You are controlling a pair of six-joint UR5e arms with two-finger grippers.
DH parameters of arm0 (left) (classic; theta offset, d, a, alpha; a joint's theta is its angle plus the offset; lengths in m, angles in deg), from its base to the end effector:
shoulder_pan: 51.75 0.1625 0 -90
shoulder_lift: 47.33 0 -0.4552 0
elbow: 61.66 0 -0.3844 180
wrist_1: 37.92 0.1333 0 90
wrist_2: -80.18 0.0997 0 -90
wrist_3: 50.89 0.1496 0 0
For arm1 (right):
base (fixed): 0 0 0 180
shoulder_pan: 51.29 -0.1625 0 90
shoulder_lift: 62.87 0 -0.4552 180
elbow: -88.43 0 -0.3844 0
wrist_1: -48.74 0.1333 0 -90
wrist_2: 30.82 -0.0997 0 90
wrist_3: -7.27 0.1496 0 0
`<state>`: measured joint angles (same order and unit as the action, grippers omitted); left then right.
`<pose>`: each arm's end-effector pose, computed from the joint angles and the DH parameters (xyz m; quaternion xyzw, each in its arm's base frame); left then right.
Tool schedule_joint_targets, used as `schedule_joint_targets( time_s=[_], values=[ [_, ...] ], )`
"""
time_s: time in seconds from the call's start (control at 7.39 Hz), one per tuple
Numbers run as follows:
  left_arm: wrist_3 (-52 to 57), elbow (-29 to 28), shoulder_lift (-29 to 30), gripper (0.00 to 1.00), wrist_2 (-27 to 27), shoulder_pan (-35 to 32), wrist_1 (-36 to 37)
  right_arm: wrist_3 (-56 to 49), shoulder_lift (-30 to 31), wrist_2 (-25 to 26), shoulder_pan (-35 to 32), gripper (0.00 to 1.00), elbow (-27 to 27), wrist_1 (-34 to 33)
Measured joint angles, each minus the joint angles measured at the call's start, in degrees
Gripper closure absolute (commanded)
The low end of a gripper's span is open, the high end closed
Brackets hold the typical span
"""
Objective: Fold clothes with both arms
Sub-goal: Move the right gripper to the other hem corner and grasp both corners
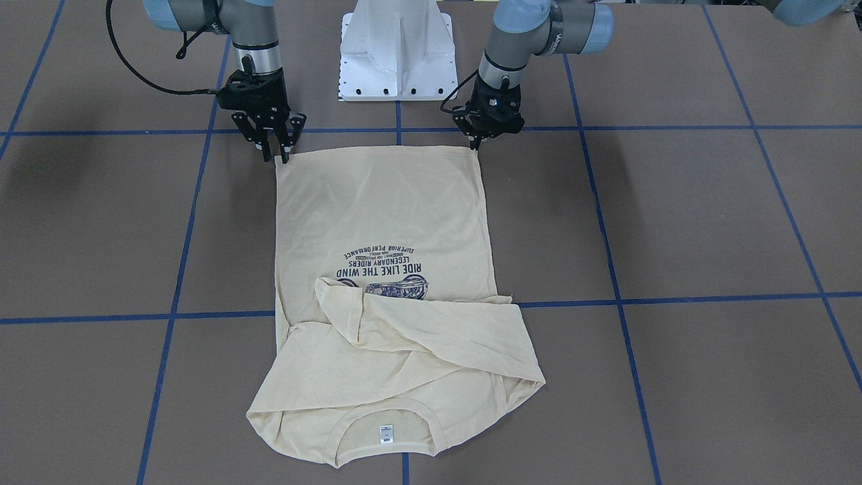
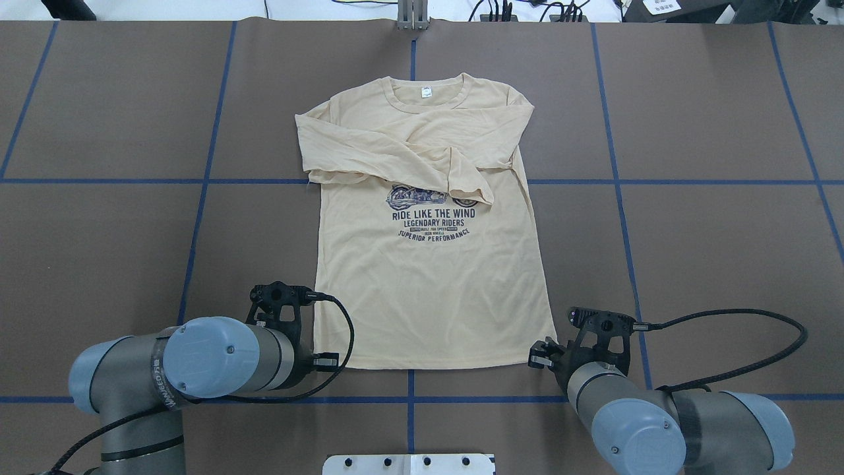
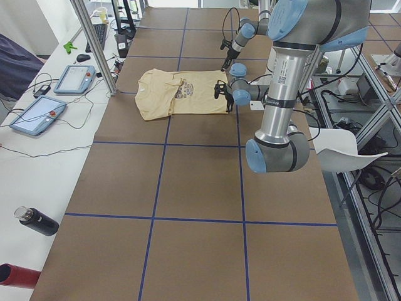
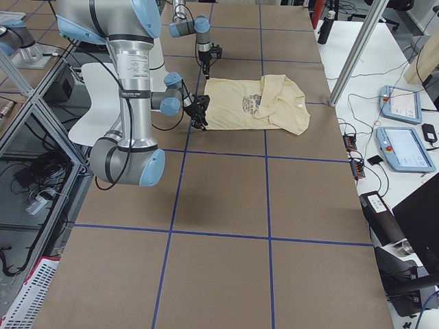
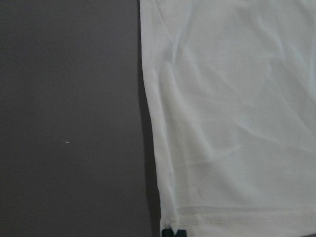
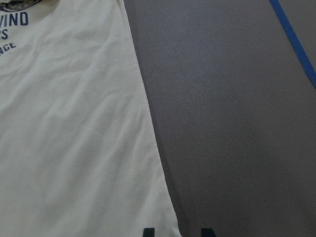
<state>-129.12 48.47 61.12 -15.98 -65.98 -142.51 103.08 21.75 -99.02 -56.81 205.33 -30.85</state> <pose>0.5754 -0.2669 0.3639 0.0537 0.4462 0.0049 0.8933 -0.5145 -0.2395 0.4449 0.1752 -0.3579 0.1588 0.9033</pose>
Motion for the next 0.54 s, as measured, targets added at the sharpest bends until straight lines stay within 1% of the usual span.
schedule_joint_targets(
  time_s=[0.54],
  values=[
    [0.0, 0.0, 0.0, 1.0, -0.1, 0.2, 0.0, 0.1, -0.1, 0.2, 0.6, 0.57, -0.5, -0.5]
  ],
)
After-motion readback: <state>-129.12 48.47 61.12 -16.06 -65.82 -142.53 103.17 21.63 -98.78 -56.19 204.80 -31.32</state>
